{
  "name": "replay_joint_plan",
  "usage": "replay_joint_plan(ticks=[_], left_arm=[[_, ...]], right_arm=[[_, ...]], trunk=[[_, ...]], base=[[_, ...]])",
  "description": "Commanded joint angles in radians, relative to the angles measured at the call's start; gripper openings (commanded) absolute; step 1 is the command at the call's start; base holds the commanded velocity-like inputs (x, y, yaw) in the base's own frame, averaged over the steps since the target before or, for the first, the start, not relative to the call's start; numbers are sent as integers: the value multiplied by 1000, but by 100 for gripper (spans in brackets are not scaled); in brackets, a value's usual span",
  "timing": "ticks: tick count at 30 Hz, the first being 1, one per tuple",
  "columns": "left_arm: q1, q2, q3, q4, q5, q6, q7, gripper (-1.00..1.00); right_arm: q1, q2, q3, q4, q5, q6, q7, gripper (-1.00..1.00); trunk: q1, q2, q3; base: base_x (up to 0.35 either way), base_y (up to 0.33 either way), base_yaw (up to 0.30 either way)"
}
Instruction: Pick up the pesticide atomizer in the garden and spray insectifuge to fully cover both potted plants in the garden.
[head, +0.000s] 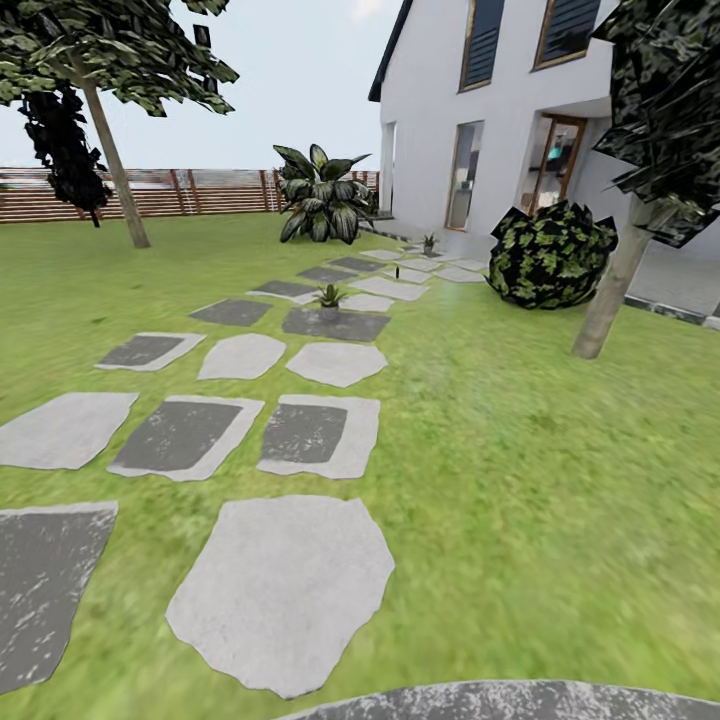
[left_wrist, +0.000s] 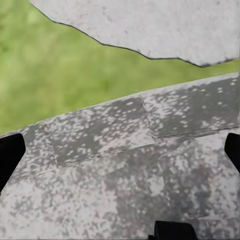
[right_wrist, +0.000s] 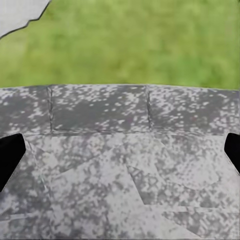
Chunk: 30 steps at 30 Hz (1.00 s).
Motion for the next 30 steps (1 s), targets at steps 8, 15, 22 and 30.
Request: replay_joint_plan(ticks=[8,15,22,30], left_arm=[[-1,0,3,1,2,-4,0,100],[-1,0,3,1,2,-4,0,100],[-1,0,3,1,2,-4,0,100],[-1,0,3,1,1,-4,0,100]], right_arm=[[-1,0,-1,0,5,-3,-1,100],[-1,0,-1,0,5,-2,-1,100],[-1,0,-1,0,5,-2,-1,100],[-1,0,-1,1,5,-2,-1,100]], trunk=[[0,0,-1],[0,0,-1],[0,0,-1],[0,0,-1]], base=[[309,0,0],[311,0,0],[328,0,0],[334,0,0]])
